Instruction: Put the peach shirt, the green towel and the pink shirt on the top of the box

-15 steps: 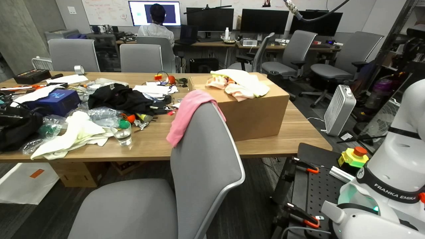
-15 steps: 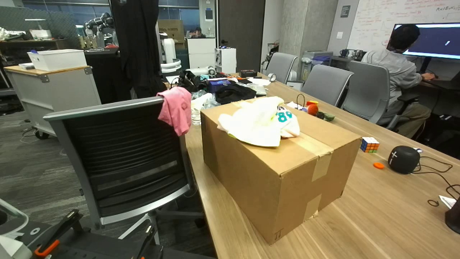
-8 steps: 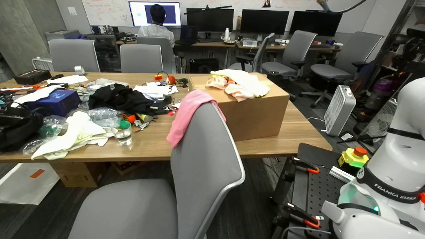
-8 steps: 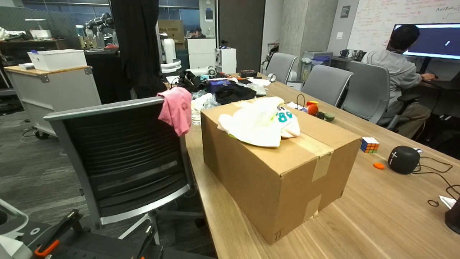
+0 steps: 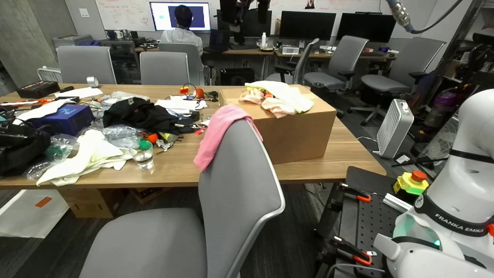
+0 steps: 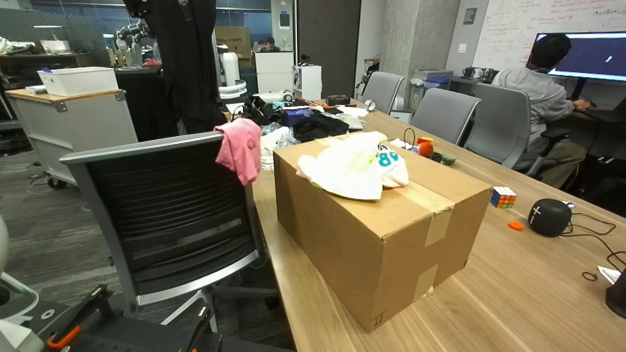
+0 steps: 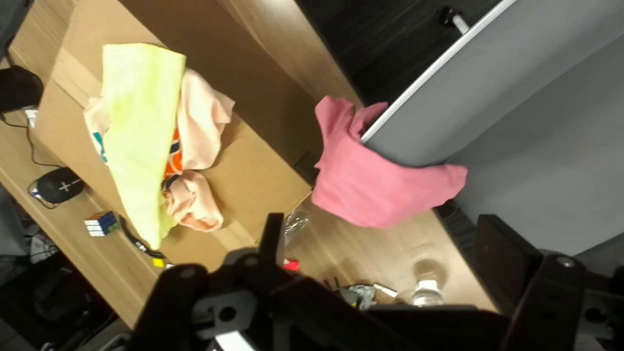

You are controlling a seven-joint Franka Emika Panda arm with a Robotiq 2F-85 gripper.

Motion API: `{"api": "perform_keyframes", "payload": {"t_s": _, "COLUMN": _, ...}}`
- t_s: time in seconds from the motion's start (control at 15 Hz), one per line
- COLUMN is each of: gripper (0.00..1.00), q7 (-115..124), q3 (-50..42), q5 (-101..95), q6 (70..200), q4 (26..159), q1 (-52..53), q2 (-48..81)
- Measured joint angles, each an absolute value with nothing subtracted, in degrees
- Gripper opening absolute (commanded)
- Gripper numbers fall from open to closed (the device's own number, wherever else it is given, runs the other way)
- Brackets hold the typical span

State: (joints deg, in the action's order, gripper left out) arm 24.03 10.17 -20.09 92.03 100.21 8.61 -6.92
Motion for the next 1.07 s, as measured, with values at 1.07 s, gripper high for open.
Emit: {"api": "perform_keyframes", "payload": {"t_s": 1.07, "gripper": 1.00, "q7": 24.77, "q3": 11.22, "q5": -26.74, "q6": 108.12, "q4": 114.84, "q1": 9.36, "q2": -3.15}}
